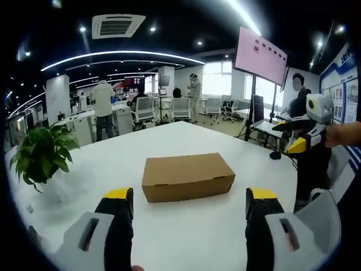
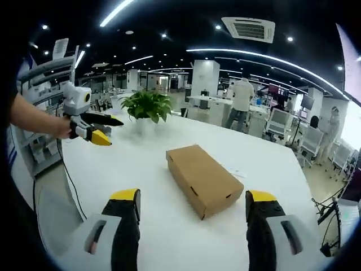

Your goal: Operate the shoe box by opening the lid, removing the specified soft item, and placing it in the target area until the item is outside and the box remains undamaged.

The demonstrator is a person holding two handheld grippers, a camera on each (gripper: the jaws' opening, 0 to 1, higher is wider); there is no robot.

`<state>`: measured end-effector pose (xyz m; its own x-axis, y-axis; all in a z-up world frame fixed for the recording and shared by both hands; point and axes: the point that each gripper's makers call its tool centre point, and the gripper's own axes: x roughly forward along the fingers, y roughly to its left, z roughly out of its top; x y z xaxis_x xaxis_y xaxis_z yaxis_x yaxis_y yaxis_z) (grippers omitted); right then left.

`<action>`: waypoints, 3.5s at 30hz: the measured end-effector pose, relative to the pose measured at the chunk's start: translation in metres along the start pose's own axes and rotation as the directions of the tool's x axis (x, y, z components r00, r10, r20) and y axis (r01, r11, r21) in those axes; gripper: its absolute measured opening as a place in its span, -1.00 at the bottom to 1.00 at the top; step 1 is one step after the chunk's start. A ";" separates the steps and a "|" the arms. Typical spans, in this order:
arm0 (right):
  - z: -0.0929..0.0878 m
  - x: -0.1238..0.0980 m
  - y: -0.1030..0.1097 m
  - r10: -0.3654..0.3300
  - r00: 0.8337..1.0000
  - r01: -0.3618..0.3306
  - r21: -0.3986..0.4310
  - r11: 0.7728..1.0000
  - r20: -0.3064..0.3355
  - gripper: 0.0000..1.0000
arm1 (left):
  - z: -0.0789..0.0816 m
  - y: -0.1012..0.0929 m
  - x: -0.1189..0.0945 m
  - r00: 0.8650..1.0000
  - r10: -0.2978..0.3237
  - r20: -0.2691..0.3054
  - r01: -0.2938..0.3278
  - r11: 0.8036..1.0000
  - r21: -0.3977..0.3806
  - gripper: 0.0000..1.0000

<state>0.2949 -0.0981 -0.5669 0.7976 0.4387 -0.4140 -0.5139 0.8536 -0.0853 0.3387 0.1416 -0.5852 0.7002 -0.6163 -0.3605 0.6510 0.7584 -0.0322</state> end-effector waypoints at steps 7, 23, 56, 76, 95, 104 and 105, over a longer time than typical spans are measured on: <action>-0.019 0.001 -0.006 -0.033 0.999 0.033 0.110 0.993 0.002 0.70 | -0.003 0.011 0.004 1.000 0.013 0.005 -0.012 0.995 -0.098 0.84; -0.012 0.019 -0.033 -0.086 0.995 0.078 0.168 0.983 0.044 0.69 | -0.006 0.040 0.036 0.997 -0.009 -0.081 0.002 0.997 -0.081 0.98; -0.024 0.056 -0.035 -0.112 0.994 0.108 0.193 0.975 0.012 0.89 | -0.024 0.051 0.094 0.986 -0.088 -0.144 0.091 0.996 0.010 0.96; -0.041 0.089 -0.040 -0.121 0.991 0.128 0.188 0.974 -0.050 0.61 | -0.040 0.067 0.123 0.971 -0.125 -0.206 0.133 0.991 0.027 0.80; -0.074 0.136 -0.064 -0.157 0.975 0.182 0.157 0.971 -0.157 0.82 | -0.049 0.089 0.158 0.966 -0.115 -0.231 0.119 0.993 0.006 0.74; -0.075 0.140 -0.069 -0.170 0.977 0.190 0.157 0.969 -0.129 0.80 | -0.063 0.090 0.170 0.962 -0.110 -0.249 0.113 0.994 0.000 0.70; -0.077 0.141 -0.069 -0.169 0.977 0.189 0.156 0.970 -0.131 0.78 | -0.065 0.089 0.171 0.960 -0.115 -0.254 0.120 0.993 0.006 0.71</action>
<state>0.4181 -0.1169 -0.6887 0.8246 0.2473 -0.5088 -0.2984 0.9542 -0.0198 0.4977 0.1178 -0.7099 0.5229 -0.6250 -0.5796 0.7324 0.6773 -0.0697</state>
